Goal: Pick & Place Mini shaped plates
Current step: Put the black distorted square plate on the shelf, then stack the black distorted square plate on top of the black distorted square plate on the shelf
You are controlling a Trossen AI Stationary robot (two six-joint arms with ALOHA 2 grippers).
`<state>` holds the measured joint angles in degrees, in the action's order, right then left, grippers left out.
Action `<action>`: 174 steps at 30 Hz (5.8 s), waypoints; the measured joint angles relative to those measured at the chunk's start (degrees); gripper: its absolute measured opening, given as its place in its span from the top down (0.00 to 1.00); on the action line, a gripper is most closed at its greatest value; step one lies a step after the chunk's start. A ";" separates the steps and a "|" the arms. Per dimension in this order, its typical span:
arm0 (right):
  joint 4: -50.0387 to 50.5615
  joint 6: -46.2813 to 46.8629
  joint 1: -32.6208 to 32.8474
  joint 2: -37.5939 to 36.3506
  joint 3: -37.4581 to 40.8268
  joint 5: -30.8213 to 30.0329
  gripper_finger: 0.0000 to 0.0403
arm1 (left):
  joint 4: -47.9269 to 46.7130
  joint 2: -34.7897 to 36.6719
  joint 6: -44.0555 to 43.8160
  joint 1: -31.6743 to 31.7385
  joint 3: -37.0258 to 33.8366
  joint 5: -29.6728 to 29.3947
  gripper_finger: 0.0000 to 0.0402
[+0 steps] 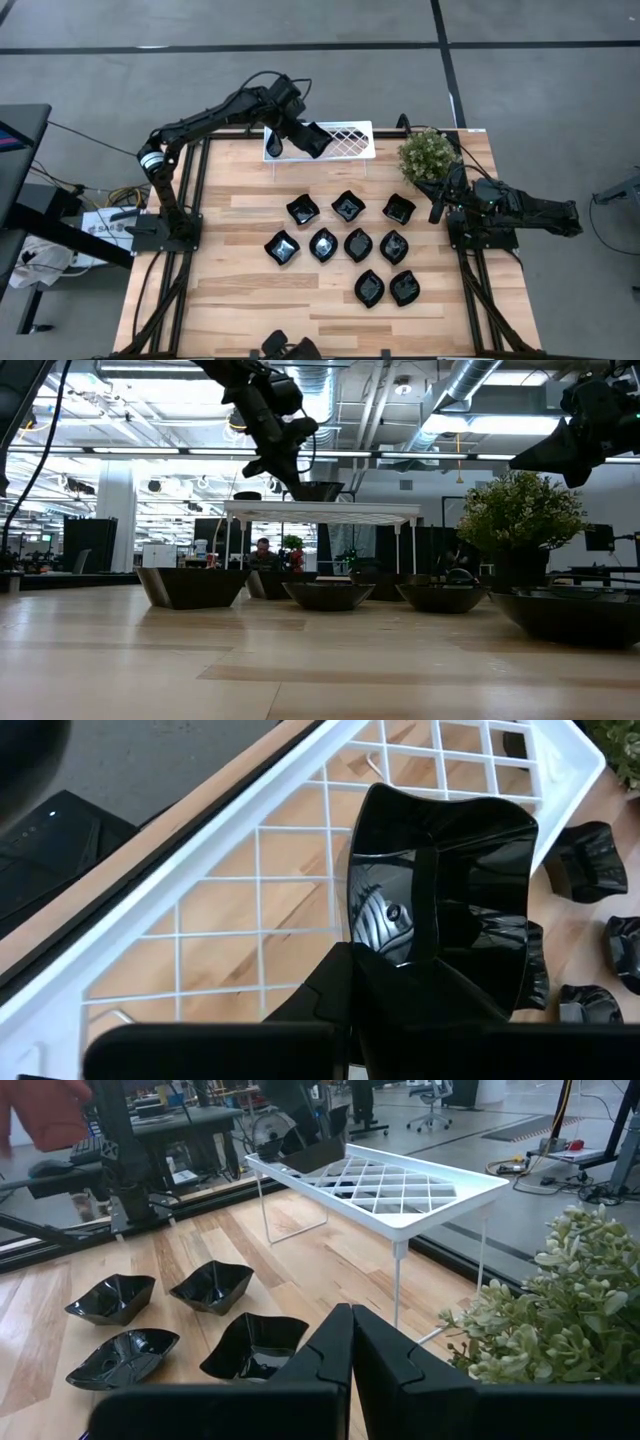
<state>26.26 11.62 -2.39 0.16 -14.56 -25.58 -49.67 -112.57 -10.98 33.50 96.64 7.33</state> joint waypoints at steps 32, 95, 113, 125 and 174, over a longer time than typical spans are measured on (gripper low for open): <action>-0.01 -0.01 0.01 -0.01 0.00 0.00 1.00 | 2.95 -0.42 -0.87 0.04 -1.97 1.08 0.86; -0.01 -0.01 0.00 -0.02 -0.01 0.00 1.00 | 0.94 23.04 -45.61 -39.12 -36.92 -8.94 0.51; 0.02 -0.02 0.02 0.00 -0.01 0.02 1.00 | 12.60 22.37 -49.75 -37.88 -48.92 -5.35 0.47; 0.02 0.00 0.01 -0.02 -0.01 0.01 1.00 | 14.92 16.46 -49.31 -37.59 -48.92 -5.57 0.48; 0.02 -0.01 0.00 -0.02 -0.01 0.01 1.00 | 18.05 15.11 -42.92 -36.18 -48.81 -3.62 0.98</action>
<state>26.28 11.61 -2.39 0.14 -14.57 -25.58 -31.62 -97.47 -53.90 -2.69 47.83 3.72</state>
